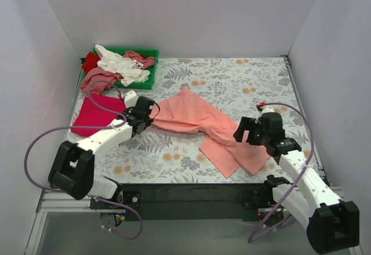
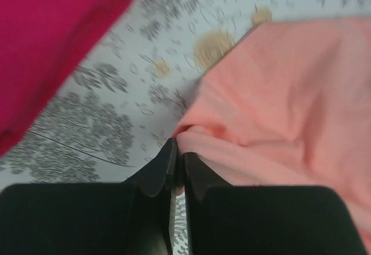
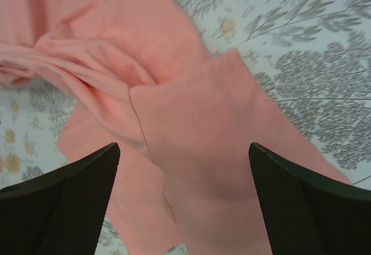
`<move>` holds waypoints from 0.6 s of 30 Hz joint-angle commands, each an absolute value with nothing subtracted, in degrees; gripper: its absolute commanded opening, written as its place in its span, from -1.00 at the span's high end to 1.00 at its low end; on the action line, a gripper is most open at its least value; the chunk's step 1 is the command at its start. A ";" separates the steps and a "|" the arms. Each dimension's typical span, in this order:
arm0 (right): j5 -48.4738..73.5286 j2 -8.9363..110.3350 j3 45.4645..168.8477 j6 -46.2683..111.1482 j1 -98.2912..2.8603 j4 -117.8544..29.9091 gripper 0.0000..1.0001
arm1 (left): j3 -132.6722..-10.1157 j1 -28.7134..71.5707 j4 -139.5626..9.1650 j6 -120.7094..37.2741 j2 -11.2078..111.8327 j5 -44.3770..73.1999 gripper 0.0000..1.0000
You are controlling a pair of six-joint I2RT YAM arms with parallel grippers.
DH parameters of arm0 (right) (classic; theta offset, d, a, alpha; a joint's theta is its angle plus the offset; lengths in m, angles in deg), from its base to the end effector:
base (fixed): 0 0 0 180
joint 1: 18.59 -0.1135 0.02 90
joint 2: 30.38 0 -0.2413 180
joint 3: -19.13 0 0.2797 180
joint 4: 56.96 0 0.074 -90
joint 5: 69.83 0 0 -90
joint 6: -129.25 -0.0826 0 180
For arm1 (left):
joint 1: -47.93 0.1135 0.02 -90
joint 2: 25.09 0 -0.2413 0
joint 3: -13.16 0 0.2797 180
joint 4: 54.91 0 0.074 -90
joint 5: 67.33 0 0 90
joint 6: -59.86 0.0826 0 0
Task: Fold and stack the t-shirts
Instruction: Flatten the tshirt out
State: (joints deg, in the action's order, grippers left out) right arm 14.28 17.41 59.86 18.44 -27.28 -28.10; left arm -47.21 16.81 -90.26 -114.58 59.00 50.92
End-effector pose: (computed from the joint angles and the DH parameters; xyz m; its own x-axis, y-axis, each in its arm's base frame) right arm 0.2576 0.0480 0.1662 -0.6247 0.2620 -0.7356 -0.0112 0.9389 0.3440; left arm 0.2999 -0.1354 0.1151 -0.3170 -0.8328 -0.4539 -0.7070 0.5265 -0.4722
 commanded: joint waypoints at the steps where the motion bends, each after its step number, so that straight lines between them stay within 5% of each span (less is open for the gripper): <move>1: 24.44 19.44 63.94 17.99 -39.04 -22.87 -0.97 | -45.11 22.16 -91.03 -115.66 48.66 57.91 1.00; 12: 39.14 13.40 63.51 8.60 -46.19 -12.41 -0.97 | -41.68 28.59 -91.65 -118.21 43.81 59.77 1.00; 18: 40.84 18.11 63.17 6.56 -37.52 -10.20 -0.97 | -40.80 28.59 -89.98 -116.89 42.85 57.66 1.00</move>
State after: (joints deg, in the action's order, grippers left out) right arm 38.47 15.20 62.07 8.95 -42.71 -12.30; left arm -41.64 28.31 -91.36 -117.40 44.77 57.13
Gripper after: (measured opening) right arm 0.983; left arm 0.034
